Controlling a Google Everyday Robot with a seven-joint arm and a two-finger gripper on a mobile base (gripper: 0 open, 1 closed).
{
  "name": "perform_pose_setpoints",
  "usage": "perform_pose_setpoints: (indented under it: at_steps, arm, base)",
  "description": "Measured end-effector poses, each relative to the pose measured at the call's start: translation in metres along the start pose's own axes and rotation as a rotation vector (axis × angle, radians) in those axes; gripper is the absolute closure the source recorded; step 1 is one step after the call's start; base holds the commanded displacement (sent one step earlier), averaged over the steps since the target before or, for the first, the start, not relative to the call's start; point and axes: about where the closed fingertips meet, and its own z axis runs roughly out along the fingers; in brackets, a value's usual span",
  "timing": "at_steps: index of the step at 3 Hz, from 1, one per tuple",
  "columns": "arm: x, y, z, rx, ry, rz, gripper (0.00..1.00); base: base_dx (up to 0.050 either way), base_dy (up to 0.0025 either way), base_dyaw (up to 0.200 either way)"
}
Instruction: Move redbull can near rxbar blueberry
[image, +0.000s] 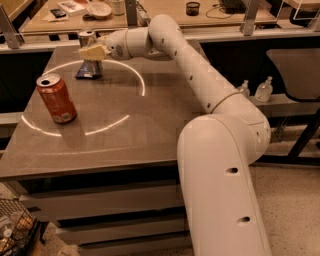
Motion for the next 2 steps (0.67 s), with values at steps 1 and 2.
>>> perform_pose_setpoints:
  at_steps: [1,2]
  arm:
    - [-0.004,0.0002,-0.0009,0.0,0.0,0.0,1.0]
    - [-0.0058,0.0004,-0.0012,0.0,0.0,0.0,0.82]
  base:
    - [0.0,0.0,0.0]
    - [0.0,0.0,0.0]
